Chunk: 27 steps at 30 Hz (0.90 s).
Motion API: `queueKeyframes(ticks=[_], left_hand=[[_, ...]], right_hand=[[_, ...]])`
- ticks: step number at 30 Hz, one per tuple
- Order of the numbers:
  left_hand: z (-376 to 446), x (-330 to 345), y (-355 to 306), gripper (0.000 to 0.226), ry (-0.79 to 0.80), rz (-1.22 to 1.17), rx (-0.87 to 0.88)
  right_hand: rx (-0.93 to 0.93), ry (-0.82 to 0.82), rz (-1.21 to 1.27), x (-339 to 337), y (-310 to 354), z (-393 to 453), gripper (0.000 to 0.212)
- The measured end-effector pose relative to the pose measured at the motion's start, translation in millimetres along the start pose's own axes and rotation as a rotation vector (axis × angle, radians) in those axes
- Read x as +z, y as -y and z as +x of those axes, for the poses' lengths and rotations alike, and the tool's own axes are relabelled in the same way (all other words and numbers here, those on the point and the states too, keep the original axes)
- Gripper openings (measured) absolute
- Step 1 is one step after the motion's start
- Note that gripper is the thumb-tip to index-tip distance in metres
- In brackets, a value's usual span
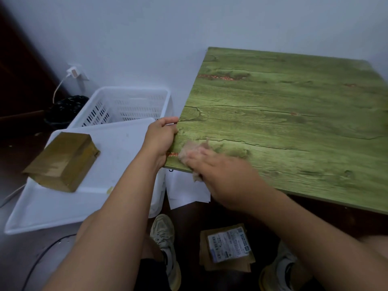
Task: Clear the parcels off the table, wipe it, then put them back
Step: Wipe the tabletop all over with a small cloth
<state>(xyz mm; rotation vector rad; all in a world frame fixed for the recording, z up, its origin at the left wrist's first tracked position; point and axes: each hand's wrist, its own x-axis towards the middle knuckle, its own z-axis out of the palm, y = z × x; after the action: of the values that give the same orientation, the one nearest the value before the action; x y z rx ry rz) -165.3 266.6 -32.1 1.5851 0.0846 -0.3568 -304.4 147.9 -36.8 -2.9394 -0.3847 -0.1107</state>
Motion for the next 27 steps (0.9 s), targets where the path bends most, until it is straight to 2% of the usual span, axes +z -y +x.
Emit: queueKeyframes(ticks=[2, 4, 6, 7, 11, 12, 13, 15, 17, 20, 22, 24, 25, 27], left_hand=[[1, -1, 0, 0.032, 0.006, -0.002, 0.001], [0, -2, 0, 0.031, 0.016, -0.007, -0.007], [-1, -2, 0, 0.031, 0.020, -0.010, -0.008], [-1, -2, 1, 0.031, 0.017, -0.008, -0.005], [1, 0, 1, 0.033, -0.010, 0.013, 0.018], [2, 0, 1, 0.033, -0.012, 0.015, 0.018], [1, 0, 0, 0.033, -0.008, 0.012, 0.012], [0, -1, 0, 0.032, 0.011, -0.001, -0.006], [-1, -2, 0, 0.033, 0.018, -0.003, -0.008], [-1, -1, -1, 0.033, -0.002, 0.015, 0.012], [-1, 0, -2, 0.034, -0.009, 0.018, 0.015], [-3, 0, -2, 0.033, 0.002, 0.004, 0.003], [-4, 0, -2, 0.032, 0.011, -0.004, -0.002], [-5, -1, -1, 0.031, 0.025, -0.009, 0.001]], right_hand=[[-0.013, 0.023, 0.054, -9, -4, 0, 0.055], [0.133, -0.018, 0.073, -20, -22, -1, 0.047], [0.276, -0.019, -0.080, -22, -29, -3, 0.049], [0.287, -0.019, -0.156, -21, -20, -4, 0.052], [0.041, -0.038, -0.164, 1, 21, -4, 0.054], [0.036, -0.025, -0.137, -2, 18, -2, 0.054], [0.109, -0.017, -0.138, -12, 14, 0, 0.054], [0.371, 0.076, -0.189, -26, 8, -3, 0.050], [0.434, 0.146, -0.312, -27, 23, -8, 0.048], [0.288, 0.087, -0.263, -14, 52, -6, 0.051], [0.174, 0.038, -0.241, -18, 44, 1, 0.052], [0.369, 0.157, -0.190, -32, 30, 2, 0.048], [0.464, 0.192, -0.253, -38, 28, 1, 0.049], [0.467, 0.268, -0.370, -29, 41, -3, 0.057]])
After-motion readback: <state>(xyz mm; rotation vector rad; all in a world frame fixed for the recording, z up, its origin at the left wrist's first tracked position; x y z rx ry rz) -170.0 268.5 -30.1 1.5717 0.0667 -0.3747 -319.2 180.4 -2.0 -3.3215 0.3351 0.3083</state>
